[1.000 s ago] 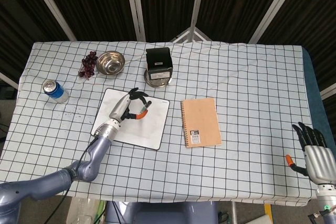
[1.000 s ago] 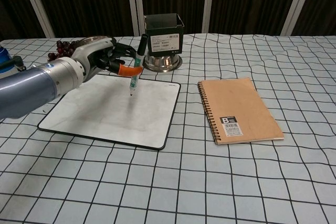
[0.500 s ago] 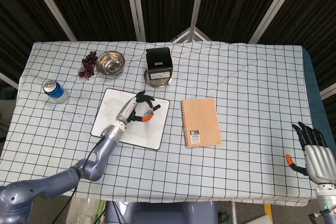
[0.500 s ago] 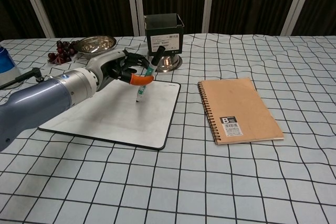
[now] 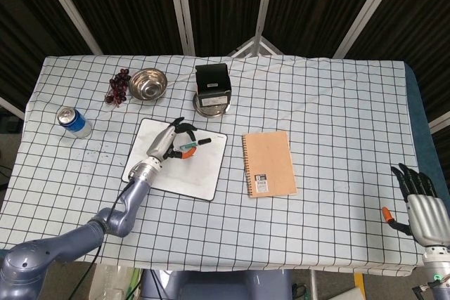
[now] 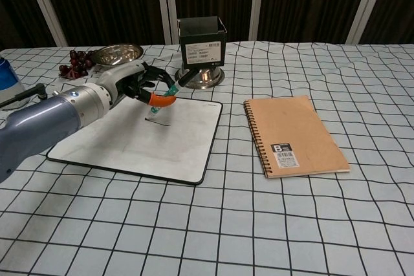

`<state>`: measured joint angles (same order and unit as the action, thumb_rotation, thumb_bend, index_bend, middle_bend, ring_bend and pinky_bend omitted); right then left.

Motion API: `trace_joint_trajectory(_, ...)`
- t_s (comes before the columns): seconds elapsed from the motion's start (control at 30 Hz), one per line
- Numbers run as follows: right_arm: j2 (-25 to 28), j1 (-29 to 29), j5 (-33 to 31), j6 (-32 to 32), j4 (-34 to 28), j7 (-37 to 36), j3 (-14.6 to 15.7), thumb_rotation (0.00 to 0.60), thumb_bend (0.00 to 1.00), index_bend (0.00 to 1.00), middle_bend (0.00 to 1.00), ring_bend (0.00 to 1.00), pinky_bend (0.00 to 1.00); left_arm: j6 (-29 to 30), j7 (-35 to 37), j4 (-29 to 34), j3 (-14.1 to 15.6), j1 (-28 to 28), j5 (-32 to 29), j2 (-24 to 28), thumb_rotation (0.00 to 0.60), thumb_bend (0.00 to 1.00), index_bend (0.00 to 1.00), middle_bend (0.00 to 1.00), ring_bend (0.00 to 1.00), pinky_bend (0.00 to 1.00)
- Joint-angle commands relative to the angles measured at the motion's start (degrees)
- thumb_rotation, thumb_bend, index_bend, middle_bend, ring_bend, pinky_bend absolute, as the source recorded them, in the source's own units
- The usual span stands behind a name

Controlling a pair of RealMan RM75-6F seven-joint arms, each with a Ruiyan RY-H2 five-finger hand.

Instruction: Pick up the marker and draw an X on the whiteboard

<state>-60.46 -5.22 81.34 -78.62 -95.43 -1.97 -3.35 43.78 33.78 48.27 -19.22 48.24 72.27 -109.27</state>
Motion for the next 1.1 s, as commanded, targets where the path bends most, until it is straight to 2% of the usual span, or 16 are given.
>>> trace_joint_trajectory(0.03,-0.07,0.05,0.23,-0.19,-0.03,0.22,0.09,0.600,0.35,0.00,0.00,0.00,0.00,0.53,-0.27,-3.77,1.21,-0.09,1.10,0.32,0.600,0.57,0.75,0.27,0.00,0.01)
trace_joint_trajectory(0.27,-0.14,0.11,0.44,-0.52,0.02,0.23,0.06,0.600,0.35,0.00,0.00,0.00,0.00,3.18,1.67,-5.77,0.60,-0.84,1.38,2.04,0.600,0.57,0.75,0.27,0.00,0.01)
trace_joint_trajectory(0.47,-0.21,0.09,0.87,-0.70,-0.05,0.16,0.14,0.600,0.35,0.00,0.00,0.00,0.00,6.97,4.15,0.01,-1.67,-0.77,1.71,5.10,0.600,0.57,0.75,0.27,0.00,0.01)
trace_joint_trajectory(0.63,-0.18,0.03,0.89,-0.59,-0.11,0.04,0.16,0.600,0.35,0.00,0.00,0.00,0.00,7.30,2.97,4.64,-2.31,-0.81,0.74,6.37,0.600,0.57,0.75,0.27,0.00,0.01)
trace_joint_trajectory(0.83,-0.06,0.02,0.98,-0.61,-0.01,-0.22,0.17,0.600,0.35,0.00,0.00,0.00,0.00,5.34,0.67,6.06,-2.36,-0.42,-2.23,4.46,0.600,0.56,0.75,0.27,0.00,0.01)
trace_joint_trajectory(1.1,-0.09,0.02,0.93,-0.42,0.27,-0.49,0.28,0.600,0.35,0.00,0.00,0.00,0.00,2.44,-1.23,2.24,-2.80,2.03,-4.80,-0.27,0.600,0.56,0.75,0.27,0.00,0.01)
